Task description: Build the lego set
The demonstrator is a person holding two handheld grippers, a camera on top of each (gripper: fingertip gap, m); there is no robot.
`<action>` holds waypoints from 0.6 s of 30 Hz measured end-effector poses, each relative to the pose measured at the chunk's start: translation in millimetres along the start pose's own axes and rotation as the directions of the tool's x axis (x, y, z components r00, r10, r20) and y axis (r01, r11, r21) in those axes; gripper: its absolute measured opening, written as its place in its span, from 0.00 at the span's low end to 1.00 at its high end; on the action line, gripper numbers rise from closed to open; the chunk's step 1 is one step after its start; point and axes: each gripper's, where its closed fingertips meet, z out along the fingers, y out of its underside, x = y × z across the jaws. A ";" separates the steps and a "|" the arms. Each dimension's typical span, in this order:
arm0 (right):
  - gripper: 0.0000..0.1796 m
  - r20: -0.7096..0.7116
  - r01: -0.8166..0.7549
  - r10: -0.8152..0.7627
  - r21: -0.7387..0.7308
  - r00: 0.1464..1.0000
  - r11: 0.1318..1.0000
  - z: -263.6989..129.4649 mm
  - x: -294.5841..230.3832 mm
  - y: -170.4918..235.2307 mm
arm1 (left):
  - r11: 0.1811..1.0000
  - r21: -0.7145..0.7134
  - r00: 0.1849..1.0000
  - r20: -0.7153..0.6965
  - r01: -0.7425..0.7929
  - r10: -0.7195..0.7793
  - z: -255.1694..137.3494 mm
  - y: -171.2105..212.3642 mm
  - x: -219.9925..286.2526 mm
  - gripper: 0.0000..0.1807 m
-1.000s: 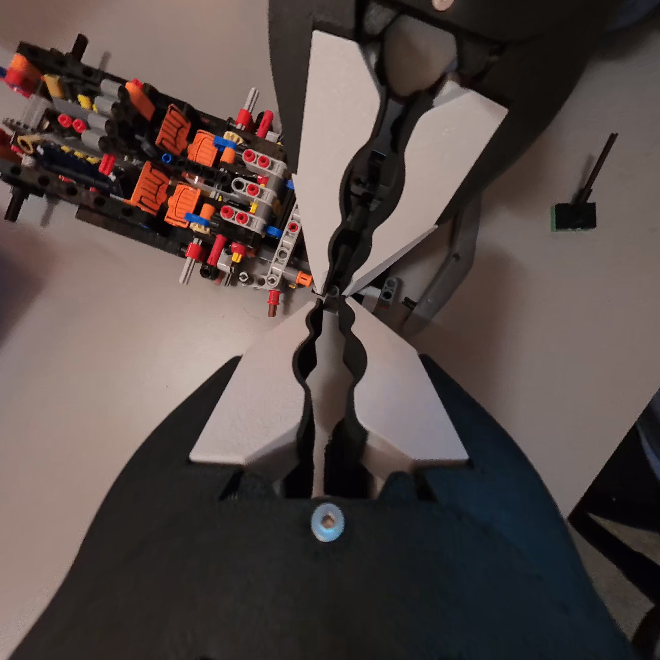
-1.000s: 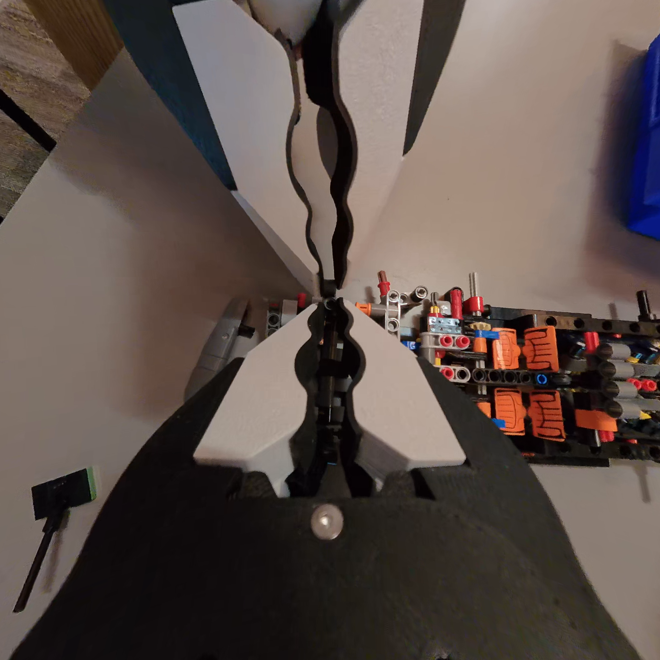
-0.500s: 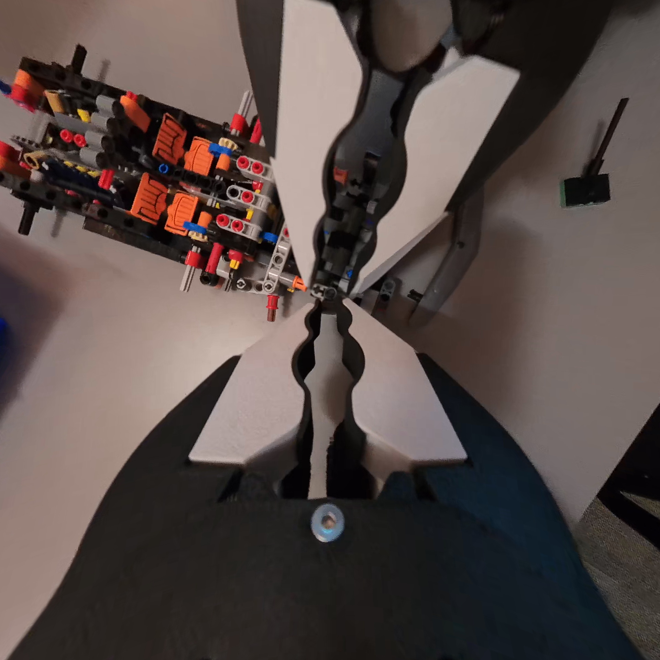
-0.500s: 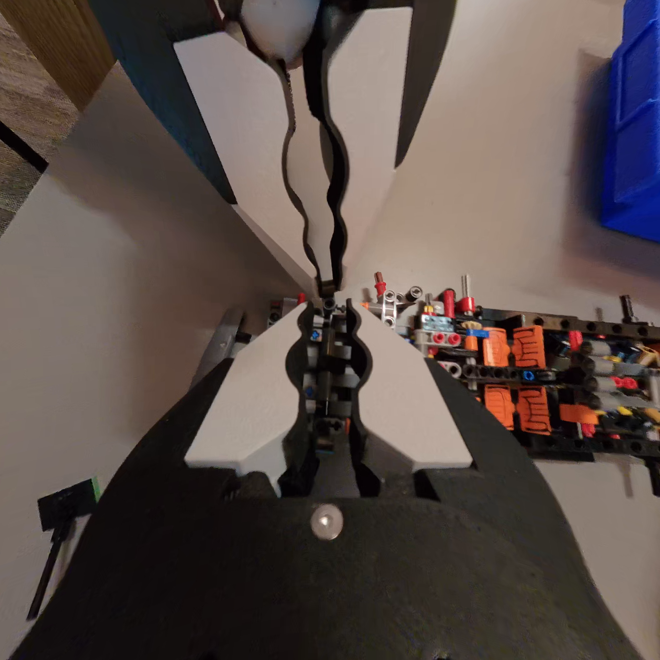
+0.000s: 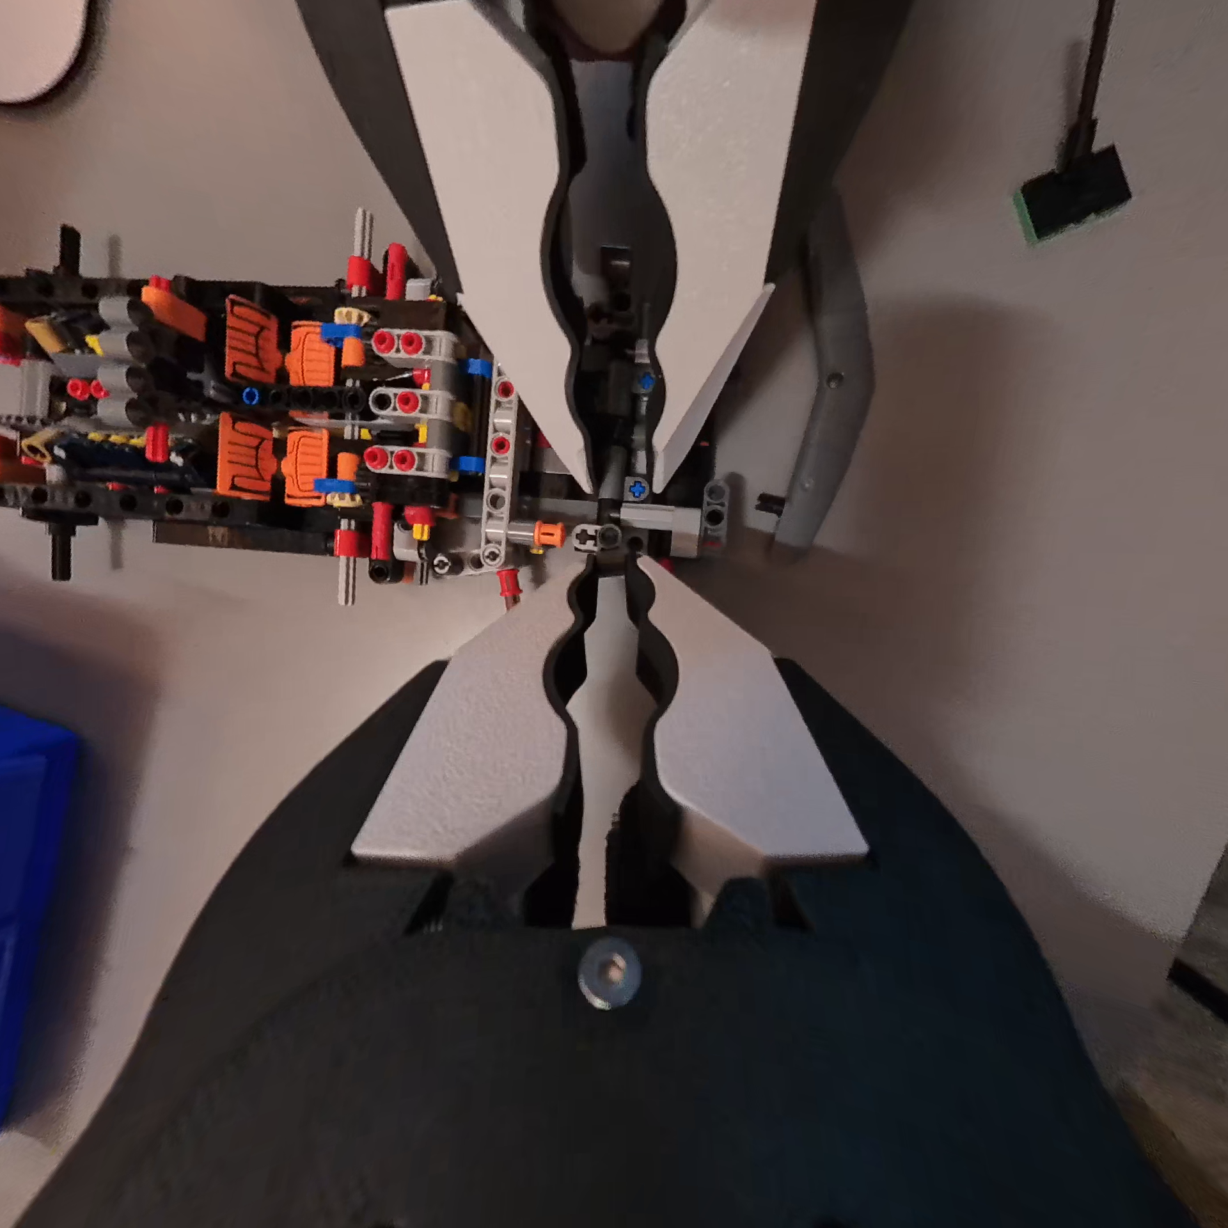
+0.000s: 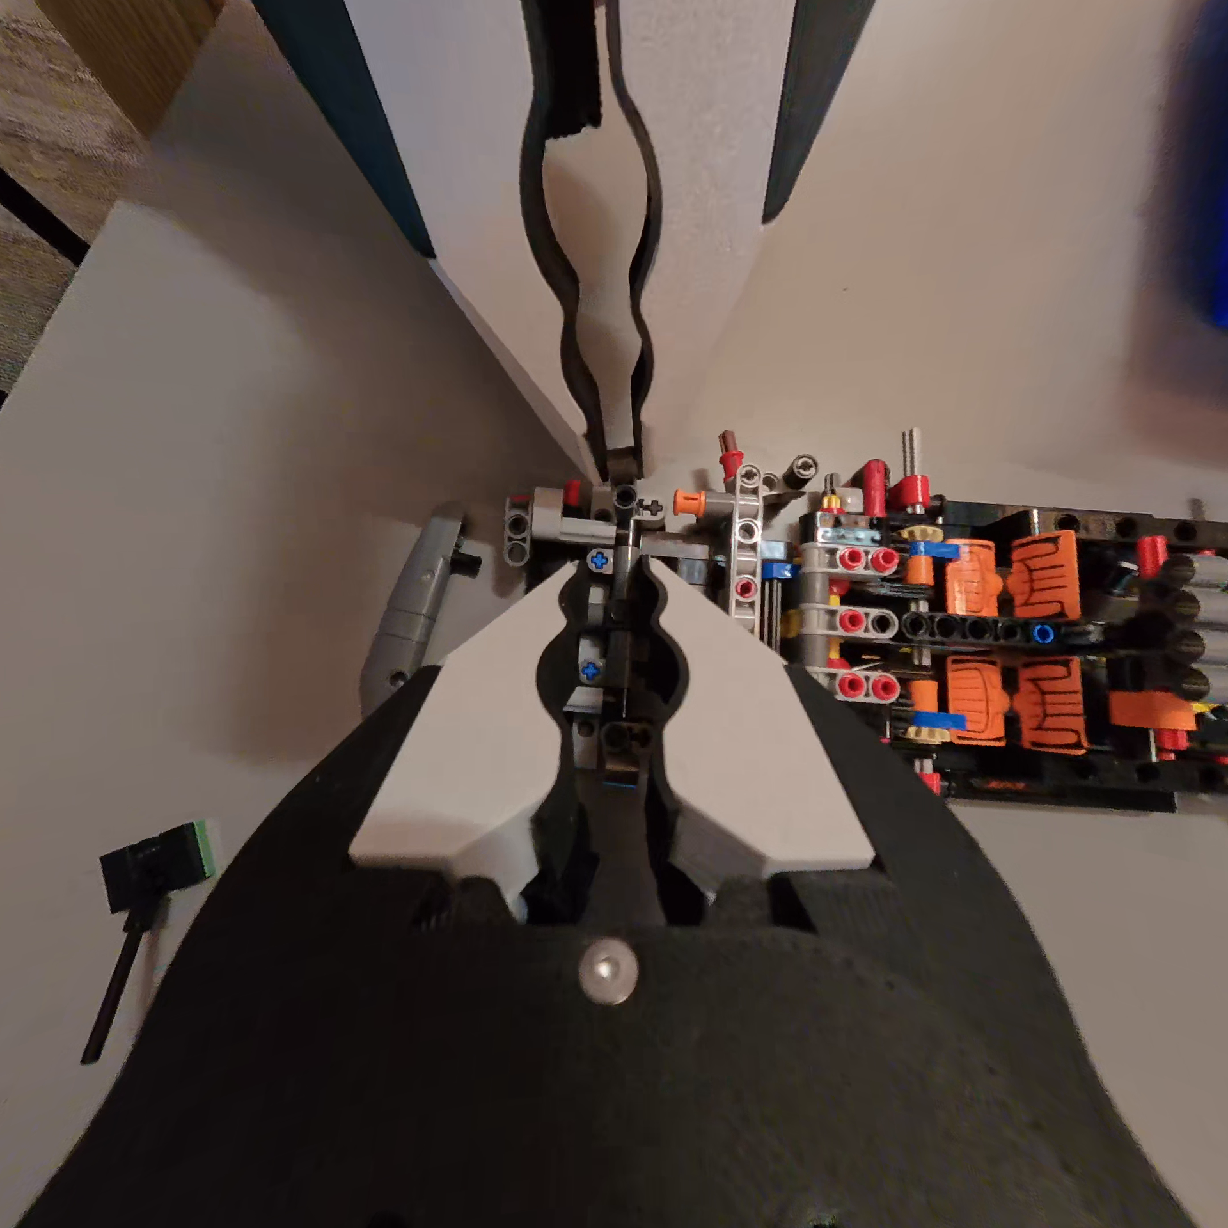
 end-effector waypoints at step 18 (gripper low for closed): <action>0.13 0.058 -0.014 0.010 0.075 0.998 0.997 -34.3 -0.9 -15.2 | 0.999 0.052 0.999 -0.036 0.013 -0.011 -2.8 1.6 1.3 0.12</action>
